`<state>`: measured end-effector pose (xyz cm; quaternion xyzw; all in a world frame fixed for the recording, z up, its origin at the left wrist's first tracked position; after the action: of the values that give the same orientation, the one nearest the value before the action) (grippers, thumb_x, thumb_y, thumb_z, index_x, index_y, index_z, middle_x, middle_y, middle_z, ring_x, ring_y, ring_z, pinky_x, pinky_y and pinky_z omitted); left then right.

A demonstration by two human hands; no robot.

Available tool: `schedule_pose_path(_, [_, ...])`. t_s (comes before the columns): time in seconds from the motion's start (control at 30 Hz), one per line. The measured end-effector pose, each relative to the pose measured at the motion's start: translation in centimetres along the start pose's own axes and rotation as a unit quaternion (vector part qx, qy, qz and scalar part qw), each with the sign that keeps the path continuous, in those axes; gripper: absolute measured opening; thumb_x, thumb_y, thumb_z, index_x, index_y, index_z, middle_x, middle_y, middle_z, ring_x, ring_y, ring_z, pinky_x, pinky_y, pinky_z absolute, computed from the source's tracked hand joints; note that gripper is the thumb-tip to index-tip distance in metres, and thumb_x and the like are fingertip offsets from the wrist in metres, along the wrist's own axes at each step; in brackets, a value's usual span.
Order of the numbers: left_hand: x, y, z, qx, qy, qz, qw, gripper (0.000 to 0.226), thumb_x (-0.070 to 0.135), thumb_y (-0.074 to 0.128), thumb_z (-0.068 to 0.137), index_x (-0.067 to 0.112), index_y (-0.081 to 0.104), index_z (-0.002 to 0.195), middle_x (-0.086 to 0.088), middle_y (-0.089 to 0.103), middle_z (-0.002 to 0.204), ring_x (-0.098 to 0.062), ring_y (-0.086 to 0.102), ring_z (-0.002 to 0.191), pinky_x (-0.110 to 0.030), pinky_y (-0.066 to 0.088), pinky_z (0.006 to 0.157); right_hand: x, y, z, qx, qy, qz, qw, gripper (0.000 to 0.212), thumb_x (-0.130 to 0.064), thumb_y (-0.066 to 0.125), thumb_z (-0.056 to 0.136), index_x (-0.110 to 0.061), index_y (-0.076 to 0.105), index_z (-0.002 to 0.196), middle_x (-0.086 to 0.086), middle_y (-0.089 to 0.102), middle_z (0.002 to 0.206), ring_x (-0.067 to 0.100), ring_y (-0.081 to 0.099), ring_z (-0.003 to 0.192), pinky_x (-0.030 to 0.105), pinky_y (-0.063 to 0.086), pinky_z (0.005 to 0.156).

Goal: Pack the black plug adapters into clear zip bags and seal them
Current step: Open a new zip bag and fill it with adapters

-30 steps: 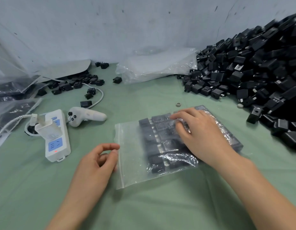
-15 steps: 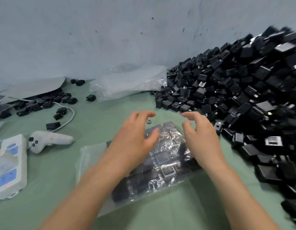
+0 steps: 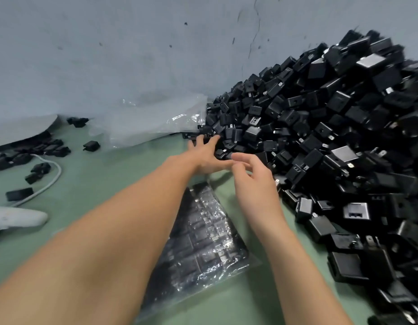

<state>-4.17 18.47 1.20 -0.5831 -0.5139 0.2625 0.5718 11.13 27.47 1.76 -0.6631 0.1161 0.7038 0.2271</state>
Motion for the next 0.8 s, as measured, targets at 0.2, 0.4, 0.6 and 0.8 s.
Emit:
schedule_pose_path(0.2, [3.2,0.1,0.3,0.053,0.053,0.122,0.99,0.105,0.074,0.032,0.054,0.029,0.026,0.149,-0.017,0.026,0.15,-0.036,0.019,0.142,-0.059,0.028,0.11,-0.2,-0.8,0.8,0.031,0.008,0.017,0.999,0.025,-0.021,0.046,0.097,-0.03,0.063,0.114,-0.013,0.064,0.104,0.003,0.059,0.097,0.039,0.049,0.095])
schedule_pose_path(0.4, [2.4,0.5,1.1,-0.015,0.015,0.093,0.995,0.094,0.073,0.047,0.08,0.034,0.01,0.157,-0.017,0.0,0.162,-0.04,-0.004,0.149,-0.064,0.016,0.116,-0.3,-0.9,0.6,0.04,0.001,0.015,0.999,0.024,-0.023,0.045,0.099,-0.031,0.059,0.117,-0.014,0.063,0.108,0.013,0.059,0.106,0.043,0.049,0.095])
schedule_pose_path(0.6, [3.6,1.3,0.2,-0.05,0.021,0.089,0.995,0.104,0.072,0.041,0.061,0.03,0.016,0.153,-0.017,0.011,0.155,-0.039,0.003,0.147,-0.063,0.021,0.114,-0.5,-1.4,0.5,0.064,-0.003,0.03,0.997,0.032,-0.024,0.046,0.098,-0.035,0.046,0.128,-0.02,0.056,0.109,0.015,0.059,0.107,0.037,0.047,0.091])
schedule_pose_path(0.8, [4.8,1.9,-0.5,0.007,0.061,0.079,0.995,0.096,0.066,0.052,0.074,0.026,0.015,0.153,-0.018,0.017,0.143,-0.042,0.031,0.134,-0.055,0.038,0.106,-0.5,-2.2,0.9,0.116,0.04,0.127,0.984,0.031,-0.019,0.048,0.097,-0.03,0.05,0.126,-0.008,0.06,0.108,0.019,0.062,0.104,0.047,0.049,0.1])
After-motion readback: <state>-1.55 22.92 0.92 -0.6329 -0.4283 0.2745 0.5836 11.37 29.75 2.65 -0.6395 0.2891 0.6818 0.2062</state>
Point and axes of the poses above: each hand's wrist, its own z-axis towards the middle knuckle, its own y-axis out of the palm, x = y × z, the point moved 7 cm from there along z, towards the middle knuckle
